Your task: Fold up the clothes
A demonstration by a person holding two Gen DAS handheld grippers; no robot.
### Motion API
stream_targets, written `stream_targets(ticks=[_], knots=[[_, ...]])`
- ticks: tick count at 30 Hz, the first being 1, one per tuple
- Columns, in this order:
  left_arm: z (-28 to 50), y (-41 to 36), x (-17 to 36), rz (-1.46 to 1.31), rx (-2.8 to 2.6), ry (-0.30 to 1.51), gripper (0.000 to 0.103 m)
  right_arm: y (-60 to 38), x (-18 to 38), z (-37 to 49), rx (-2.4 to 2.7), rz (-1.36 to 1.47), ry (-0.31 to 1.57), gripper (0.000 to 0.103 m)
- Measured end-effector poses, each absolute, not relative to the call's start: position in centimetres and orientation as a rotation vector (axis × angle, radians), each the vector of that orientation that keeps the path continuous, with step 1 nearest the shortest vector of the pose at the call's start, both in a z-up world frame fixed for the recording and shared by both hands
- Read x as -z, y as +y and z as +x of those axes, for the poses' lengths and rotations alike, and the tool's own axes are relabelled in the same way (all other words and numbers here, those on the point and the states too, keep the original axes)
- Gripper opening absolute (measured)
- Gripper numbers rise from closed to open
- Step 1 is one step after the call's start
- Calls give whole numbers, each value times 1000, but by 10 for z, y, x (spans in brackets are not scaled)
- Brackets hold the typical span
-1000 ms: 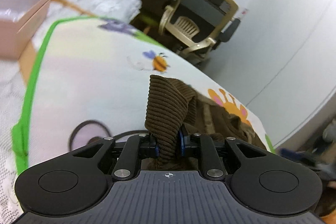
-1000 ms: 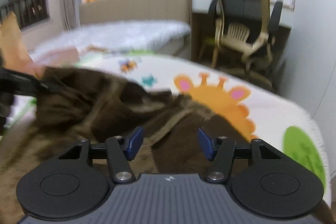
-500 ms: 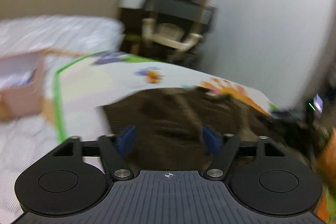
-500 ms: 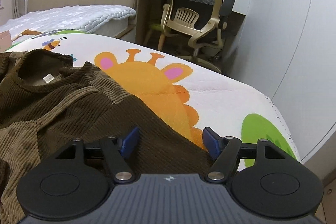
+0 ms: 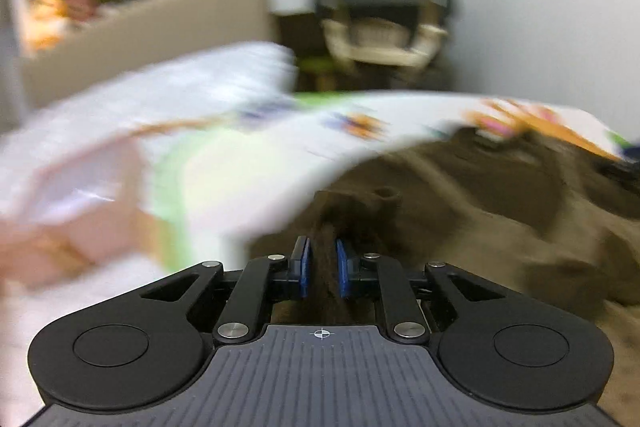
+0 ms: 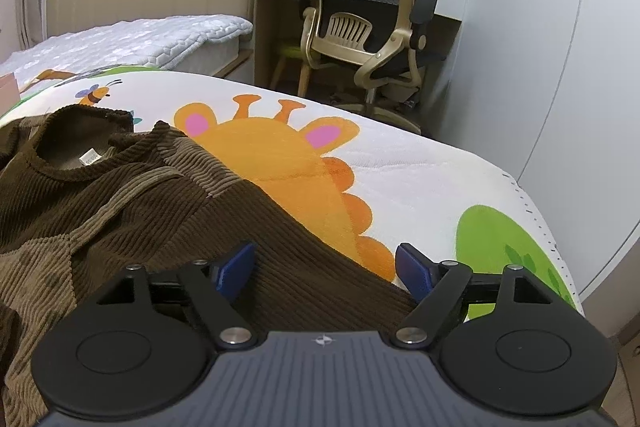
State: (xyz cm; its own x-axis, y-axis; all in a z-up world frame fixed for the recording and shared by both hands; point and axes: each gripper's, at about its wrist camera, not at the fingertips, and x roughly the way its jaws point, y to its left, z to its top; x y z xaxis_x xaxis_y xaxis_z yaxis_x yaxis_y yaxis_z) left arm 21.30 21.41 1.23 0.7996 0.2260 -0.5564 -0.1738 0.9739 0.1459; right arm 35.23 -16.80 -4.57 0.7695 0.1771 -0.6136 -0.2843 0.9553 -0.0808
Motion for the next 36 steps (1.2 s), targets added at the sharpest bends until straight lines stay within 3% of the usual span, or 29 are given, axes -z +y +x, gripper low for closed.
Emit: stream_targets(ticks=[4, 7, 12, 13, 15, 17, 22, 26, 30, 33, 36], knots=[[209, 281, -21, 28, -442, 604, 17, -169, 46, 352, -251, -168, 649, 79], [199, 312, -29, -135, -501, 584, 27, -169, 45, 353, -250, -167, 651, 80], [228, 285, -31, -331, -269, 621, 59, -168, 18, 345, -326, -106, 625, 80], [237, 276, -30, -367, -206, 635, 61, -168, 6, 344, -384, -45, 628, 81], [256, 259, -27, -437, -80, 660, 76, -167, -11, 348, -512, 116, 680, 86], [275, 241, -24, -506, 48, 684, 83, -164, -12, 363, -622, 314, 789, 86], [325, 205, 1, -663, 277, 770, 82, -157, 35, 403, -649, 727, 1051, 86], [343, 205, 35, -724, 242, 834, 82, -153, 51, 410, -635, 738, 1082, 86], [366, 211, 39, -788, 284, 790, 88, -143, 53, 421, -698, 734, 1093, 86], [376, 218, 37, -818, 289, 755, 89, -135, 48, 444, -702, 777, 1026, 86], [371, 226, 35, -809, 254, 738, 89, -140, 29, 461, -565, 740, 797, 86]])
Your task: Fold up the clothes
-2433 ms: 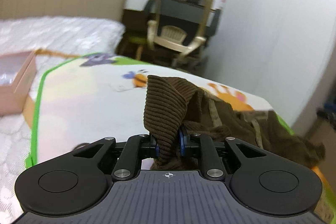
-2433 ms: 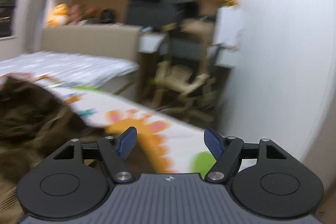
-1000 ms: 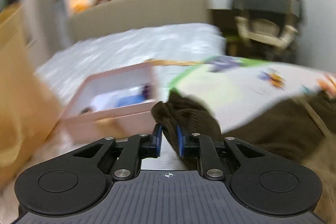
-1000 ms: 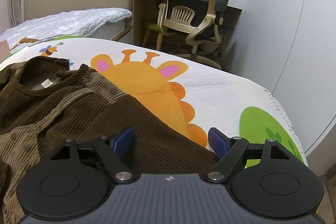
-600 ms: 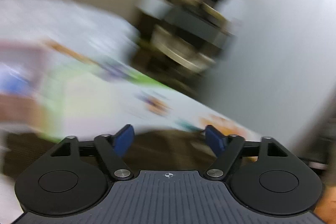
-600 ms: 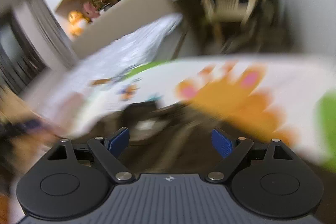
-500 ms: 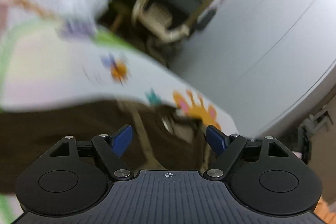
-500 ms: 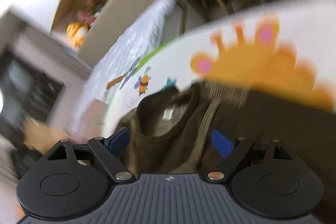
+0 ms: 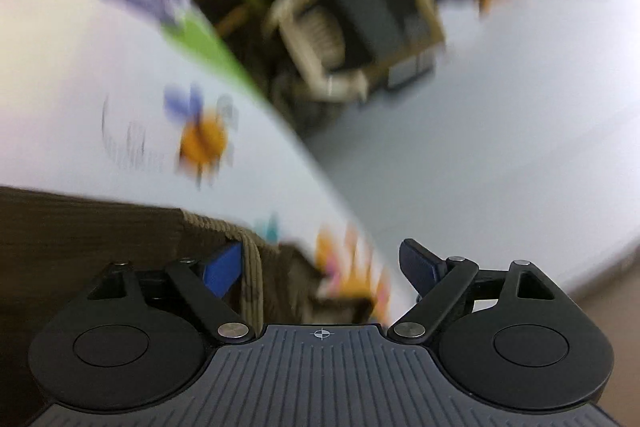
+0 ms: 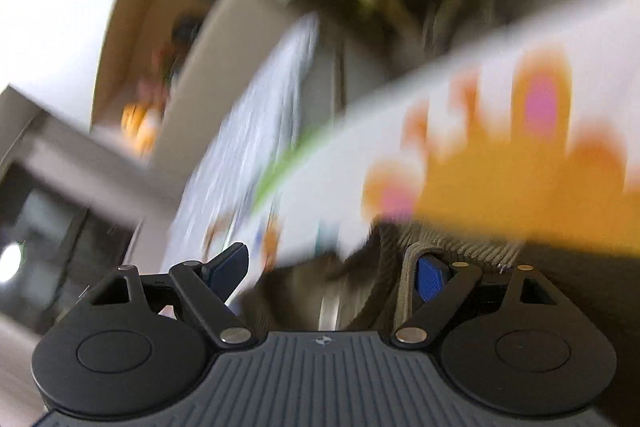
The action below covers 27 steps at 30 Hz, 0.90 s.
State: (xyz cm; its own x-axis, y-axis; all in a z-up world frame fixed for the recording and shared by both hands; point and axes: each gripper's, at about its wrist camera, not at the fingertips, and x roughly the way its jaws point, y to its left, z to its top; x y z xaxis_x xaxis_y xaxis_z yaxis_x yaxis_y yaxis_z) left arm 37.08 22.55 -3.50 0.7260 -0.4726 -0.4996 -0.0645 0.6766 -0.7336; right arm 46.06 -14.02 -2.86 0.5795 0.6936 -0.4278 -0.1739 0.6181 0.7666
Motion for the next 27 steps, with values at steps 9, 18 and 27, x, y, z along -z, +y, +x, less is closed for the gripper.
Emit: stream_targets(ticks=[9, 18, 27], knots=[[356, 249, 27, -782, 150, 687, 93, -144, 27, 453, -512, 459, 814, 86], [236, 200, -5, -212, 155, 675, 97, -188, -14, 298, -473, -163, 571, 90], [129, 170, 15, -60, 170, 732, 98, -197, 10, 162, -589, -277, 630, 91]])
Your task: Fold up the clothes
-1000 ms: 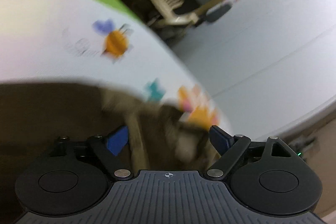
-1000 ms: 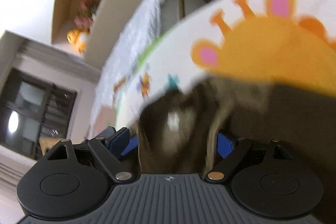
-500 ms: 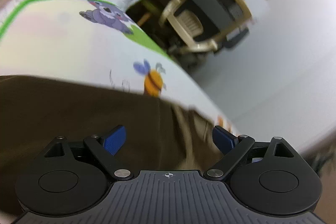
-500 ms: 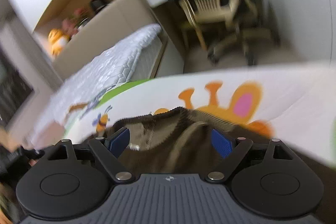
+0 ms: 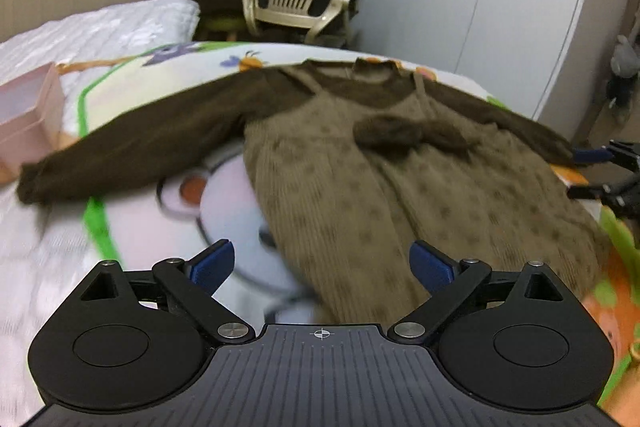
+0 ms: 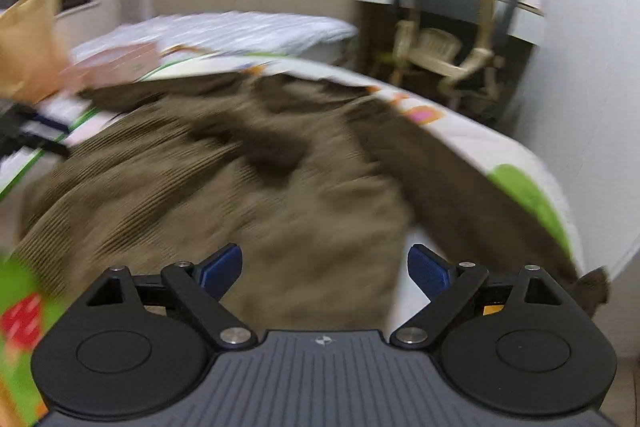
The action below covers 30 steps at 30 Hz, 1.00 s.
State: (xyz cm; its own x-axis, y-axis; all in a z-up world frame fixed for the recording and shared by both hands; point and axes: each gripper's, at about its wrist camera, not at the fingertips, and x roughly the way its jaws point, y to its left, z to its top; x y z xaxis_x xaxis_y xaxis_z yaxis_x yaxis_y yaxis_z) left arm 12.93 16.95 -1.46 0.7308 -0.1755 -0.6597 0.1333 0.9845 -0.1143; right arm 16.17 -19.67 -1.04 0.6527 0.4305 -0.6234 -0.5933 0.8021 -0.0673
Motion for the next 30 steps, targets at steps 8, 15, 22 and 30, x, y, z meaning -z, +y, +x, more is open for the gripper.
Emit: stream_targets(ticks=[8, 15, 22, 30], knots=[[74, 141, 12, 85, 145, 722, 99, -91, 19, 87, -924, -505, 498, 91], [48, 125, 16, 139, 156, 700, 100, -38, 32, 74, -869, -696, 336, 83], [87, 117, 32, 176, 50, 675, 101, -56, -37, 102, -704, -451, 179, 83], [113, 141, 32, 140, -103, 656, 101, -90, 13, 77, -754, -572, 389, 84]])
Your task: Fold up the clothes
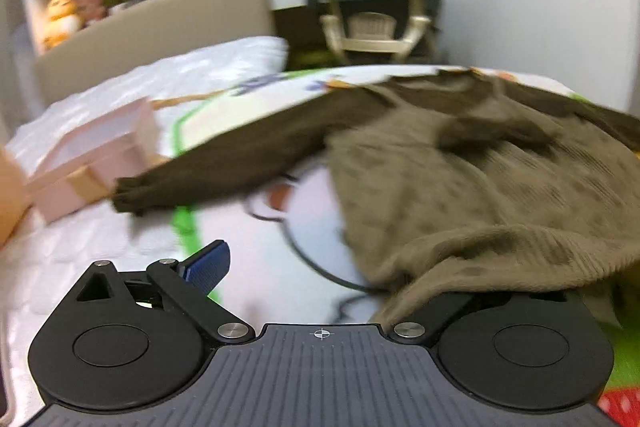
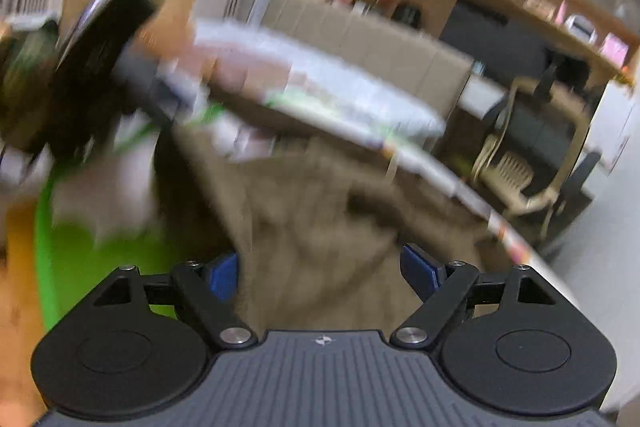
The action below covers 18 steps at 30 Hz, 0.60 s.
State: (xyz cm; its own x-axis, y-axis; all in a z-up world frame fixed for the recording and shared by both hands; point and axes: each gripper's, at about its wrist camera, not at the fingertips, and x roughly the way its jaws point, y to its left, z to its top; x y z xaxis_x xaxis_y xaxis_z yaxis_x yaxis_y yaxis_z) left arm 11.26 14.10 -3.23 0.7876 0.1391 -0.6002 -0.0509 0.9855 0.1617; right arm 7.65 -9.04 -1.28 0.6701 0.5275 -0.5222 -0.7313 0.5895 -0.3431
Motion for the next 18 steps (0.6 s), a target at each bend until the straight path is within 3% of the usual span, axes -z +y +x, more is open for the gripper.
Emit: stream_targets(ticks=[4, 10, 15, 18], knots=[[108, 147, 34, 154, -119, 673, 101, -120, 42, 67, -658, -613, 461, 83], [101, 156, 36, 175, -144, 697, 101, -179, 20, 87, -292, -382, 351, 83], [96, 163, 38, 193, -165, 717, 101, -188, 50, 90, -263, -516, 456, 83], [86, 167, 22, 245, -206, 680, 101, -199, 39, 91, -202, -502, 401, 82]])
